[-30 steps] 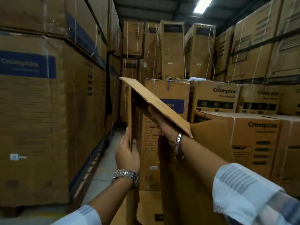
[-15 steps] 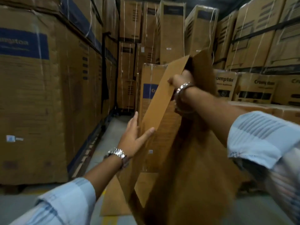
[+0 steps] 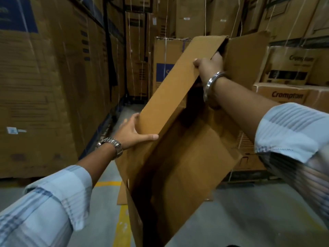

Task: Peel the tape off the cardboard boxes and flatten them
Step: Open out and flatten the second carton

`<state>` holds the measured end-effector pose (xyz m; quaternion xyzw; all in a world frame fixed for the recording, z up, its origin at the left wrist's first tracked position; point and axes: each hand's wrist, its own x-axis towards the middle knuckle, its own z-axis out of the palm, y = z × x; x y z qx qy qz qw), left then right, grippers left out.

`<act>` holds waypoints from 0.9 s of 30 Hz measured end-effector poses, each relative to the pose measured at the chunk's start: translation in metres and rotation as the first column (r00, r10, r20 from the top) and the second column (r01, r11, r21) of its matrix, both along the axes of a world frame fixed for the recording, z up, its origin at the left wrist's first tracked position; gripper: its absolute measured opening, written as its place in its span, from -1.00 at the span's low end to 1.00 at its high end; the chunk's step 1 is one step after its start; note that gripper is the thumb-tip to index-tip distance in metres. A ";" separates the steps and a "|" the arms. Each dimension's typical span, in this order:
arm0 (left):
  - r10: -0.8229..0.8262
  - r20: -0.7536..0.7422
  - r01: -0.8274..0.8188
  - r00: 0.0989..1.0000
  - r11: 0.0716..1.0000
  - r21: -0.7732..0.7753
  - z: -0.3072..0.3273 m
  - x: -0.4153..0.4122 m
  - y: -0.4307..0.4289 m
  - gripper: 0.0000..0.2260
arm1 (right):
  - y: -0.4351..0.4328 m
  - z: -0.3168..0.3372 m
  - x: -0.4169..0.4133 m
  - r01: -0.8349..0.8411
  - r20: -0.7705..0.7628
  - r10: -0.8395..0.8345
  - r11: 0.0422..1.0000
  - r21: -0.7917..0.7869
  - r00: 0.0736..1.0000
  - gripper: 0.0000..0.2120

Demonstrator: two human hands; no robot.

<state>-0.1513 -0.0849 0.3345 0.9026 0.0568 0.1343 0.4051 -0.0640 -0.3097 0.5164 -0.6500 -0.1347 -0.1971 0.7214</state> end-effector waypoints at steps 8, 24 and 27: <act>-0.142 0.168 0.203 0.975 0.878 -0.434 -0.011 -0.016 -0.003 -0.36 | -0.003 -0.030 0.001 0.027 -0.076 -0.033 0.997 -0.073 0.997 -0.84; 0.217 0.396 -0.202 0.892 0.976 -0.079 -0.017 0.004 -0.008 -0.66 | -0.066 -0.146 0.013 0.632 0.341 -0.541 0.560 -0.536 0.768 -0.31; 0.229 0.402 -0.228 0.886 0.972 -0.052 -0.017 0.009 -0.012 -0.66 | -0.082 -0.148 0.012 0.660 0.148 -0.667 0.633 -0.405 0.730 -0.16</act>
